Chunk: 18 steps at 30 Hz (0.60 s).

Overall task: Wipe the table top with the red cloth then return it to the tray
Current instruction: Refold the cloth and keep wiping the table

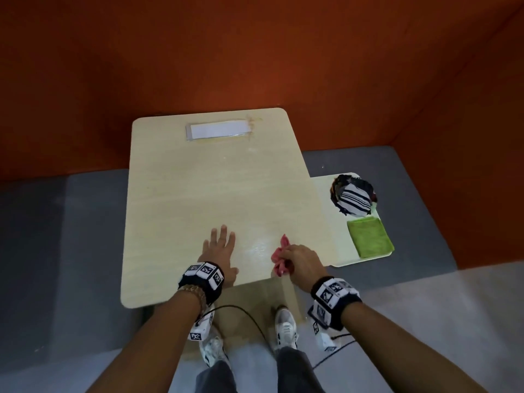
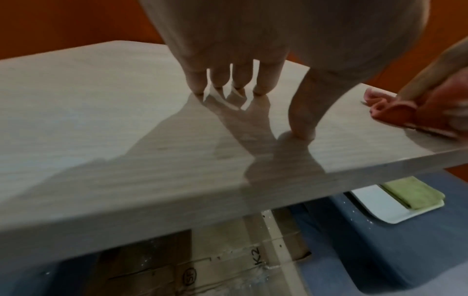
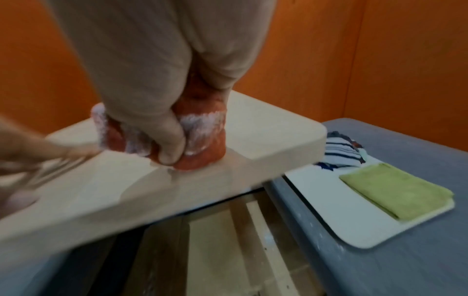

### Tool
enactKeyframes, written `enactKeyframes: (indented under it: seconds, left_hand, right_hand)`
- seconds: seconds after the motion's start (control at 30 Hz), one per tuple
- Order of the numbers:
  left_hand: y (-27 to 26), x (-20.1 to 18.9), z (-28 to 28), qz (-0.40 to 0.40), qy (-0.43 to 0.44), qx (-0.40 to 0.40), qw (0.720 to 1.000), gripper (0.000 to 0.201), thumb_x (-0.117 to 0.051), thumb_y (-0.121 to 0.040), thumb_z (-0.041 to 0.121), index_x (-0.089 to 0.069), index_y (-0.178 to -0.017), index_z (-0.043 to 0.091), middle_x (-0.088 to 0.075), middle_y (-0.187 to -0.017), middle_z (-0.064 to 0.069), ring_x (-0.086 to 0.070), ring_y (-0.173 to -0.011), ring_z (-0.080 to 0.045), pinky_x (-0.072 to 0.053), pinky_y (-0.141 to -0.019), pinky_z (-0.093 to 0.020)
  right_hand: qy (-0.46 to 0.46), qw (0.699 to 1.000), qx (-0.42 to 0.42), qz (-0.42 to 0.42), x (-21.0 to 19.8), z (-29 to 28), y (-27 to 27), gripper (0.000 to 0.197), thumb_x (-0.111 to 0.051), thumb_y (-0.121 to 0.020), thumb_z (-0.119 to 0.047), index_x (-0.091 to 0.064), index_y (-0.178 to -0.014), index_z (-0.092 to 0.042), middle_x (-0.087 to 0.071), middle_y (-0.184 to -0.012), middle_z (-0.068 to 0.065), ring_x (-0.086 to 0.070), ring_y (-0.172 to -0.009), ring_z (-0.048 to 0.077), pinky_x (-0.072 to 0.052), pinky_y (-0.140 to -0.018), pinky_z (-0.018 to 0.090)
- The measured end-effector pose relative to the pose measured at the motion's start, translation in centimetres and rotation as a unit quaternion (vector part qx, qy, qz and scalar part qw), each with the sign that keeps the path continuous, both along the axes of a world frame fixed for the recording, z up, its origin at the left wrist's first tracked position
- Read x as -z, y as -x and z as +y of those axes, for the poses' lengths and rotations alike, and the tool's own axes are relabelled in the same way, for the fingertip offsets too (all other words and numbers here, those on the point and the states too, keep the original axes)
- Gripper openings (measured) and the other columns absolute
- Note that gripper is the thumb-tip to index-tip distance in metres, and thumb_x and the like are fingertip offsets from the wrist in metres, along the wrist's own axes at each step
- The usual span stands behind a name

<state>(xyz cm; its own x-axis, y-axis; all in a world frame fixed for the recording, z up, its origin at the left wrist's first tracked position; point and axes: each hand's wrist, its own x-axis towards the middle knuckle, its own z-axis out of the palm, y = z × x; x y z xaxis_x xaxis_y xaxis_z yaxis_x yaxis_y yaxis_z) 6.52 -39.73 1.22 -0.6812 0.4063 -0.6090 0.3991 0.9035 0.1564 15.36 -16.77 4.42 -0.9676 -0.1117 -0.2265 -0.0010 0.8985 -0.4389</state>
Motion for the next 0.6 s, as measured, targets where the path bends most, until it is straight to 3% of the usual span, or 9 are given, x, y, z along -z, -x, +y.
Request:
enactKeyframes:
  seconds: [0.1, 0.17, 0.2, 0.27, 0.3, 0.37, 0.43, 0.5, 0.6]
  left_hand:
    - [-0.3, -0.9, -1.0, -0.001, -0.033, -0.016, 0.999, 0.087, -0.051, -0.092, 0.040, 0.007, -0.152, 0.017, 0.023, -0.157, -0.007, 0.015, -0.147, -0.026, -0.005, -0.121, -0.042]
    - [-0.6, -2.0, -1.6, -0.020, -0.079, -0.065, 0.995, 0.076, -0.051, -0.093, 0.032, -0.007, -0.153, 0.016, 0.001, -0.161, -0.007, -0.006, -0.148, -0.024, -0.016, -0.120, -0.035]
    - [-0.9, -2.5, -1.9, -0.022, -0.114, -0.113, 0.987, 0.070, -0.053, -0.093, 0.026, -0.018, -0.152, 0.017, -0.019, -0.158, -0.008, -0.025, -0.144, -0.024, -0.026, -0.117, -0.032]
    - [-1.4, -3.2, -2.3, -0.001, -0.189, -0.224, 0.956, 0.053, -0.059, -0.088, 0.012, -0.048, -0.139, 0.016, -0.057, -0.134, -0.010, -0.060, -0.115, -0.023, -0.046, -0.099, -0.026]
    - [-1.6, -3.5, -2.6, 0.016, -0.222, -0.272, 0.936, 0.043, -0.058, -0.086, 0.004, -0.060, -0.128, 0.013, -0.067, -0.116, -0.012, -0.067, -0.094, -0.020, -0.052, -0.085, -0.022]
    - [-1.9, -4.2, -3.1, 0.039, -0.256, -0.345, 0.902, 0.029, -0.053, -0.083, -0.007, -0.072, -0.100, 0.005, -0.070, -0.079, -0.010, -0.062, -0.057, -0.009, -0.049, -0.058, -0.011]
    - [-2.1, -5.1, -3.8, 0.041, -0.247, -0.380, 0.890, 0.020, -0.059, -0.080, -0.012, -0.069, -0.076, 0.005, -0.059, -0.059, -0.004, -0.056, -0.041, 0.001, -0.041, -0.045, -0.002]
    - [-2.1, -5.4, -5.0, 0.037, -0.244, -0.393, 0.886, 0.023, -0.069, -0.080, -0.003, -0.062, -0.063, 0.010, -0.055, -0.054, 0.000, -0.059, -0.044, 0.005, -0.047, -0.048, -0.005]
    - [-1.8, -5.3, -7.8, 0.058, -0.216, -0.393, 0.892, 0.021, -0.065, -0.086, 0.014, -0.067, -0.067, 0.022, -0.067, -0.068, -0.002, -0.069, -0.066, -0.013, -0.061, -0.063, -0.032]
  right_hand:
    - [-0.003, 0.997, 0.070, 0.038, -0.4, 2.9, 3.3, 0.024, -0.071, -0.076, -0.012, -0.076, -0.095, -0.025, -0.074, -0.100, -0.004, -0.067, -0.088, 0.017, -0.051, -0.080, 0.026]
    - [-0.027, 0.995, 0.095, 0.031, -0.4, 4.0, 4.5, 0.023, -0.072, -0.075, -0.015, -0.075, -0.096, -0.024, -0.072, -0.100, -0.002, -0.065, -0.088, 0.020, -0.047, -0.075, 0.024]
    - [-0.035, 0.995, 0.083, 0.032, -0.2, 3.4, 4.4, 0.023, -0.072, -0.076, -0.018, -0.074, -0.097, -0.023, -0.071, -0.099, -0.002, -0.064, -0.087, 0.020, -0.044, -0.072, 0.022]
    - [-0.014, 0.999, 0.044, 0.028, 0.3, 0.1, 3.3, 0.022, -0.068, -0.079, -0.019, -0.071, -0.100, -0.023, -0.070, -0.100, -0.004, -0.059, -0.086, 0.012, -0.037, -0.066, 0.014]
    - [0.006, 1.000, 0.016, 0.016, 0.7, -2.0, 2.6, 0.023, -0.065, -0.081, -0.017, -0.071, -0.102, -0.023, -0.068, -0.103, -0.005, -0.057, -0.088, 0.010, -0.039, -0.068, 0.013]
    - [0.045, 0.997, -0.064, -0.014, 1.4, -5.6, 1.7, 0.026, -0.062, -0.084, -0.013, -0.070, -0.106, -0.024, -0.065, -0.109, -0.005, -0.059, -0.098, 0.014, -0.047, -0.079, 0.020]
    - [0.052, 0.992, -0.112, 0.012, 1.6, -7.1, 2.9, 0.026, -0.066, -0.081, -0.014, -0.072, -0.105, -0.024, -0.068, -0.110, -0.006, -0.063, -0.099, 0.018, -0.050, -0.081, 0.024]
    - [0.036, 0.995, -0.081, 0.033, 0.6, -6.6, 5.3, 0.024, -0.066, -0.082, -0.015, -0.074, -0.103, -0.022, -0.071, -0.106, -0.007, -0.064, -0.093, 0.015, -0.045, -0.077, 0.018]
    - [-0.002, 0.999, 0.031, 0.044, -0.3, -4.8, 9.7, 0.016, -0.063, -0.084, -0.011, -0.076, -0.091, -0.019, -0.073, -0.094, -0.002, -0.066, -0.085, 0.017, -0.049, -0.077, 0.021]
